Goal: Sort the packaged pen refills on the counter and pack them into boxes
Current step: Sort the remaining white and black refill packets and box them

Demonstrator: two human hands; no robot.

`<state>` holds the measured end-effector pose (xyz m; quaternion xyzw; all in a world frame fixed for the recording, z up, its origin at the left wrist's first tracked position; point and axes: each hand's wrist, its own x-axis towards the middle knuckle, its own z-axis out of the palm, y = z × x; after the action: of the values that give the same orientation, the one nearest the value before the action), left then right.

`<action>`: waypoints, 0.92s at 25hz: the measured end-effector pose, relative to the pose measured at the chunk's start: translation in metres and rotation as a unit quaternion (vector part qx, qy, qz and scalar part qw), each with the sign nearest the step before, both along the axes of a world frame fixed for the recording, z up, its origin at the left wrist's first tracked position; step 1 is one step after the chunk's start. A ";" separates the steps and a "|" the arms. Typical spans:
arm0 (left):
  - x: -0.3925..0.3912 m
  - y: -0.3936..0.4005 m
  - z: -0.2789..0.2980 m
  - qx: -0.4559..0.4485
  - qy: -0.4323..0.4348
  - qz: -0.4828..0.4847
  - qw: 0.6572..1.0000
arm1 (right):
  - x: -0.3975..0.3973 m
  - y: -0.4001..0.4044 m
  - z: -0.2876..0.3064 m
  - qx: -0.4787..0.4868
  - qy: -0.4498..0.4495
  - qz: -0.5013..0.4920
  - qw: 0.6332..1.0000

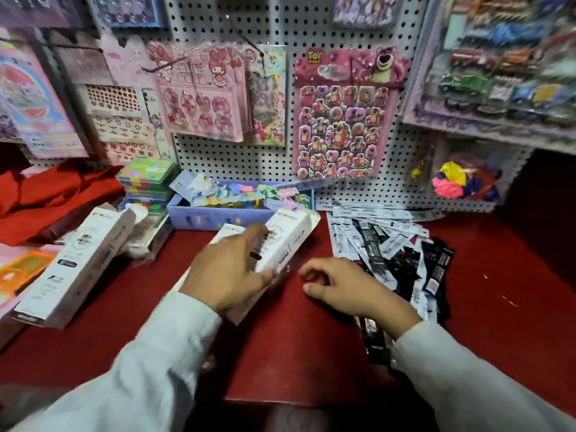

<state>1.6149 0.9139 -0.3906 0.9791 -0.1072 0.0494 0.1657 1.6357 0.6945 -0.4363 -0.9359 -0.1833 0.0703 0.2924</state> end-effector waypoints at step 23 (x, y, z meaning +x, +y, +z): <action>0.177 -0.183 -0.055 -0.023 0.115 0.037 0.992 | 0.160 -0.154 -0.018 -0.183 -0.062 -0.203 0.960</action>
<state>1.7918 0.7308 -0.4453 0.9776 -0.0500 -0.0547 0.1970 1.7957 0.5405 -0.4546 -0.9934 0.0091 -0.0162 0.1128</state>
